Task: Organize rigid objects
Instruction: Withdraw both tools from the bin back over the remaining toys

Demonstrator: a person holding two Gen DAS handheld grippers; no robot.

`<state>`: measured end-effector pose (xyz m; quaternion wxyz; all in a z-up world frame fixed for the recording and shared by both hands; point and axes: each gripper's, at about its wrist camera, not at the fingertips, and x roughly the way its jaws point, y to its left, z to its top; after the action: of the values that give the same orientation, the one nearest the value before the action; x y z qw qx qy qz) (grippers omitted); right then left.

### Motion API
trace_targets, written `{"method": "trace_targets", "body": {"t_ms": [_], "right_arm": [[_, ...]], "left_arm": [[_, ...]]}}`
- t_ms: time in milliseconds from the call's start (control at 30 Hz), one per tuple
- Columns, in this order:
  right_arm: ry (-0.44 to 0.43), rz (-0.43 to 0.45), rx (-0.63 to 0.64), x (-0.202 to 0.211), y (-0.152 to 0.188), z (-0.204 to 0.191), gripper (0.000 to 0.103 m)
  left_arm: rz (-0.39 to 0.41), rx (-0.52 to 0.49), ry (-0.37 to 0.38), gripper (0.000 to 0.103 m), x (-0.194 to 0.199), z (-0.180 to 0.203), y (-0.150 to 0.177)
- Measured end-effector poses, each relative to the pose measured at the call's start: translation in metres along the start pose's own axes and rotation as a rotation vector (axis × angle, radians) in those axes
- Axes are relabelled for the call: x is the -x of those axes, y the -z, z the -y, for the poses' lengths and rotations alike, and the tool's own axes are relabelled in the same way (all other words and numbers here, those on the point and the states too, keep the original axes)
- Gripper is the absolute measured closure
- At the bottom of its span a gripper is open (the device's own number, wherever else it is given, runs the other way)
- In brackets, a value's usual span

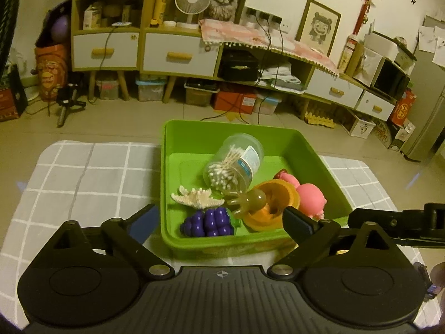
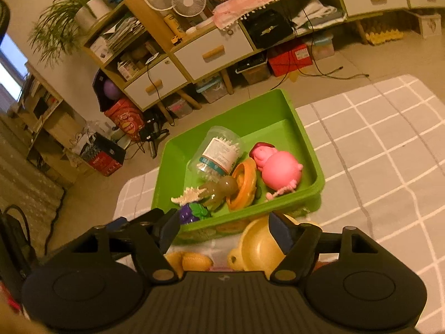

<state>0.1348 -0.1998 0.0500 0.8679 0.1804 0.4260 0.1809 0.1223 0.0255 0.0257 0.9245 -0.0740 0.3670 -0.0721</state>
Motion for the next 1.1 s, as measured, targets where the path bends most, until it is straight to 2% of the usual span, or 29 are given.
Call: {"method": "trace_targets", "body": {"t_ms": [67, 200, 267, 333, 500, 767, 933, 1100], "right_arm": [[0.007, 0.004, 0.024, 0.005, 0.004, -0.002, 0.055], [0.019, 0.007, 0.066, 0.015, 0.013, -0.003, 0.055], [0.028, 0.01, 0.089, 0.019, 0.018, -0.004, 0.053], [0.035, 0.017, 0.107, 0.023, 0.023, -0.005, 0.045], [0.054, 0.027, 0.154, 0.026, 0.037, -0.003, 0.044], [0.105, 0.041, 0.236, 0.026, 0.063, 0.005, 0.042], [0.134, 0.059, 0.241, 0.029, 0.07, 0.015, 0.042], [0.167, 0.046, 0.238, 0.028, 0.073, 0.026, 0.04]], "left_arm": [[-0.007, 0.002, -0.012, 0.003, 0.005, 0.0, 0.003], [-0.028, 0.012, -0.027, 0.002, 0.012, -0.001, 0.008], [-0.035, 0.015, -0.031, 0.002, 0.017, -0.002, 0.013], [-0.037, 0.01, -0.04, 0.002, 0.021, -0.003, 0.019], [-0.034, -0.002, -0.062, 0.002, 0.029, -0.005, 0.033], [-0.035, -0.038, -0.045, 0.002, 0.036, -0.006, 0.072], [-0.053, -0.046, -0.015, 0.002, 0.039, -0.002, 0.086], [-0.046, -0.085, -0.031, 0.002, 0.041, 0.008, 0.099]]}}
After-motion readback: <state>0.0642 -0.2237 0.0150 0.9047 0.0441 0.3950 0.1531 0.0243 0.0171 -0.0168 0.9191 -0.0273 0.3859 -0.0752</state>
